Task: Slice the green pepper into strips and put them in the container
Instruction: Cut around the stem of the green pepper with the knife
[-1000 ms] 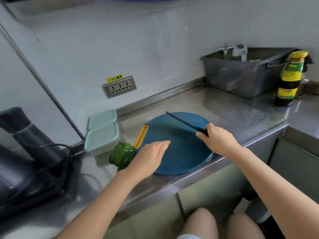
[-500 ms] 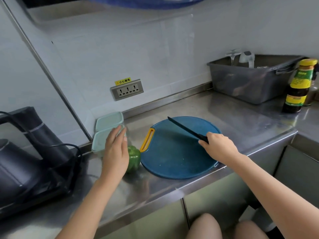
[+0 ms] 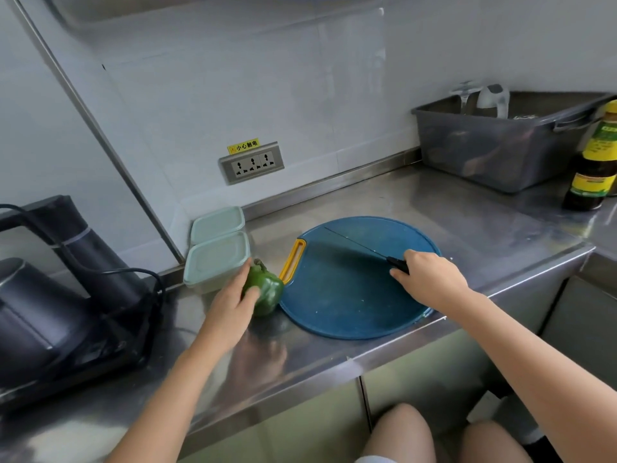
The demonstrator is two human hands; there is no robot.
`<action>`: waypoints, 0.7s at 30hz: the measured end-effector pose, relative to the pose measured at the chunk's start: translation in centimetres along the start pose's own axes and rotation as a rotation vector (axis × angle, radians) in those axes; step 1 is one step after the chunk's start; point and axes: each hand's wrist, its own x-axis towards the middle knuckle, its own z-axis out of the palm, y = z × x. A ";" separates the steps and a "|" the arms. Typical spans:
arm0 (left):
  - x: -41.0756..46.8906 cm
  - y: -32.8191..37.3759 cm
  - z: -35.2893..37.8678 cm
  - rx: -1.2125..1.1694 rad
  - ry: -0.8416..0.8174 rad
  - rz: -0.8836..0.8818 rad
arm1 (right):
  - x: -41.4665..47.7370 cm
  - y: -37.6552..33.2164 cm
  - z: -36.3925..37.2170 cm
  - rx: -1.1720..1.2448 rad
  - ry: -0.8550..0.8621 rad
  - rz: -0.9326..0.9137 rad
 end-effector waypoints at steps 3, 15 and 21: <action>0.5 0.2 0.4 0.103 -0.018 -0.015 | 0.0 -0.1 -0.3 -0.004 -0.017 -0.009; 2.6 5.1 5.7 0.134 0.153 0.206 | -6.0 -3.0 -4.0 0.449 0.106 -0.109; 1.9 5.9 8.5 0.207 0.180 0.293 | -7.6 -2.7 -3.4 0.394 0.008 -0.111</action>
